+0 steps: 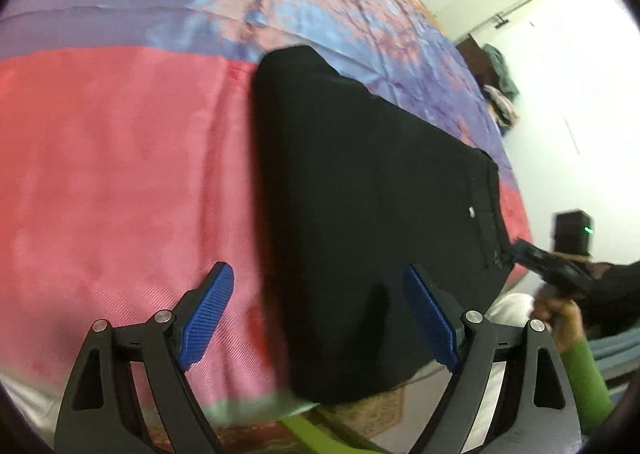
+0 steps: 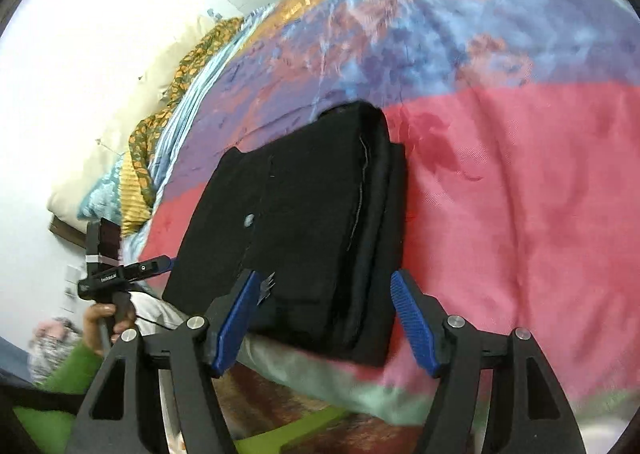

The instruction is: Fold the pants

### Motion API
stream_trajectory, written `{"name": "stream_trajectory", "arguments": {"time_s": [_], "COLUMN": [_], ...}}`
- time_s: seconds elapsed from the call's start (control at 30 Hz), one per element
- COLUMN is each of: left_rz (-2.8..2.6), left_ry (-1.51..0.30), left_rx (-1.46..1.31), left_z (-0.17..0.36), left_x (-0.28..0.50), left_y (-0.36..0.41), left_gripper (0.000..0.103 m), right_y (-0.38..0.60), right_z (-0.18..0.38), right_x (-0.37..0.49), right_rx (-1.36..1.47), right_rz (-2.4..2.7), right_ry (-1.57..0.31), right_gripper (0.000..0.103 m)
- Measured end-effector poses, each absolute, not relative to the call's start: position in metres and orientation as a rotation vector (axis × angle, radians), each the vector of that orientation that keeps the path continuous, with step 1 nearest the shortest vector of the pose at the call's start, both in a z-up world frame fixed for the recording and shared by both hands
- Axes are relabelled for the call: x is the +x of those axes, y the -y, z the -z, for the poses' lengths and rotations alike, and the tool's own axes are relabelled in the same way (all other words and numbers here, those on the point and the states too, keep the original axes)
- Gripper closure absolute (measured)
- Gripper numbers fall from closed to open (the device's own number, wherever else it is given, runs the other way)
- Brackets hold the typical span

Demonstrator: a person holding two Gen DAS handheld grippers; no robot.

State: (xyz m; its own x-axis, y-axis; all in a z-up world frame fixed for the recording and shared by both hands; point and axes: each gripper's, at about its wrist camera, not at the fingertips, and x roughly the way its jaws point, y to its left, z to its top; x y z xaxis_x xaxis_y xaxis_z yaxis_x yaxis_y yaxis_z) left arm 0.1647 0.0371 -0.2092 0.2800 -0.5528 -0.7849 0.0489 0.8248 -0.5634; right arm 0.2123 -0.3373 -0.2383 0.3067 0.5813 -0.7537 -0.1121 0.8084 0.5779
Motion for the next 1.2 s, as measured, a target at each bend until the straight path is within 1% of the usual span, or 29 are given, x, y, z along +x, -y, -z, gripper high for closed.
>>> {"name": "stream_trajectory", "arguments": {"time_s": [0.1, 0.17, 0.27, 0.3, 0.33, 0.37, 0.4, 0.43, 0.47, 0.57, 0.7, 0.8, 0.93, 0.97, 1.0, 1.03, 1.07, 1.13, 1.2], "left_rz": [0.459, 0.47, 0.493, 0.492, 0.475, 0.451, 0.445, 0.449, 0.454, 0.438, 0.451, 0.414, 0.359, 0.337, 0.293, 0.245, 0.213, 0.169, 0.186], "left_ry": [-1.304, -1.319, -1.323, -1.321, -1.317, -1.309, -1.298, -1.279, -1.26, -1.217, -1.117, -1.044, -0.971, -0.969, -0.981, -1.007, -1.034, -1.081, -1.058], "left_rx": [-0.511, -0.515, -0.51, -0.497, -0.466, -0.438, -0.44, -0.462, -0.472, -0.422, -0.44, -0.391, -0.329, -0.304, -0.273, -0.243, -0.222, -0.203, -0.209], "left_z": [0.227, 0.23, 0.23, 0.229, 0.229, 0.227, 0.225, 0.221, 0.214, 0.191, 0.152, 0.123, 0.104, 0.107, 0.114, 0.125, 0.137, 0.16, 0.167], "left_x": [0.185, 0.191, 0.197, 0.198, 0.198, 0.197, 0.194, 0.192, 0.191, 0.193, 0.214, 0.251, 0.297, 0.307, 0.317, 0.324, 0.326, 0.317, 0.292], "left_y": [-0.023, -0.013, 0.003, 0.006, 0.009, 0.008, 0.003, -0.004, -0.007, -0.009, -0.024, -0.037, -0.047, -0.045, -0.041, -0.036, -0.034, -0.031, -0.033], "left_gripper": [0.015, 0.015, 0.011, 0.015, 0.023, 0.043, 0.059, 0.066, 0.074, 0.078, 0.079, 0.079, 0.078, 0.072, 0.056, 0.046, 0.039, 0.04, 0.038], "right_y": [0.344, 0.345, 0.333, 0.326, 0.32, 0.316, 0.314, 0.311, 0.305, 0.289, 0.264, 0.251, 0.236, 0.236, 0.238, 0.244, 0.251, 0.27, 0.299], "right_z": [0.267, 0.28, 0.29, 0.291, 0.29, 0.288, 0.286, 0.28, 0.271, 0.25, 0.218, 0.197, 0.182, 0.185, 0.19, 0.199, 0.207, 0.226, 0.229], "right_x": [0.236, 0.247, 0.257, 0.259, 0.259, 0.259, 0.257, 0.256, 0.253, 0.253, 0.273, 0.306, 0.364, 0.38, 0.393, 0.404, 0.411, 0.415, 0.402], "right_rx": [0.571, 0.661, 0.716, 0.683, 0.635, 0.607, 0.587, 0.567, 0.531, 0.473, 0.446, 0.429, 0.457, 0.469, 0.48, 0.473, 0.453, 0.422, 0.419], "right_rz": [-0.503, -0.544, -0.64, -0.649, -0.651, -0.655, -0.657, -0.66, -0.665, -0.692, -0.745, -0.76, -0.749, -0.731, -0.709, -0.649, -0.579, -0.418, -0.3], "right_ry": [-1.269, -1.306, -1.352, -1.366, -1.373, -1.367, -1.353, -1.335, -1.311, -1.266, -1.196, -1.139, -1.056, -1.047, -1.053, -1.069, -1.092, -1.146, -1.131], "right_gripper": [0.034, 0.033, 0.031, 0.032, 0.039, 0.05, 0.053, 0.06, 0.063, 0.068, 0.069, 0.069, 0.069, 0.068, 0.066, 0.06, 0.054, 0.054, 0.054]}}
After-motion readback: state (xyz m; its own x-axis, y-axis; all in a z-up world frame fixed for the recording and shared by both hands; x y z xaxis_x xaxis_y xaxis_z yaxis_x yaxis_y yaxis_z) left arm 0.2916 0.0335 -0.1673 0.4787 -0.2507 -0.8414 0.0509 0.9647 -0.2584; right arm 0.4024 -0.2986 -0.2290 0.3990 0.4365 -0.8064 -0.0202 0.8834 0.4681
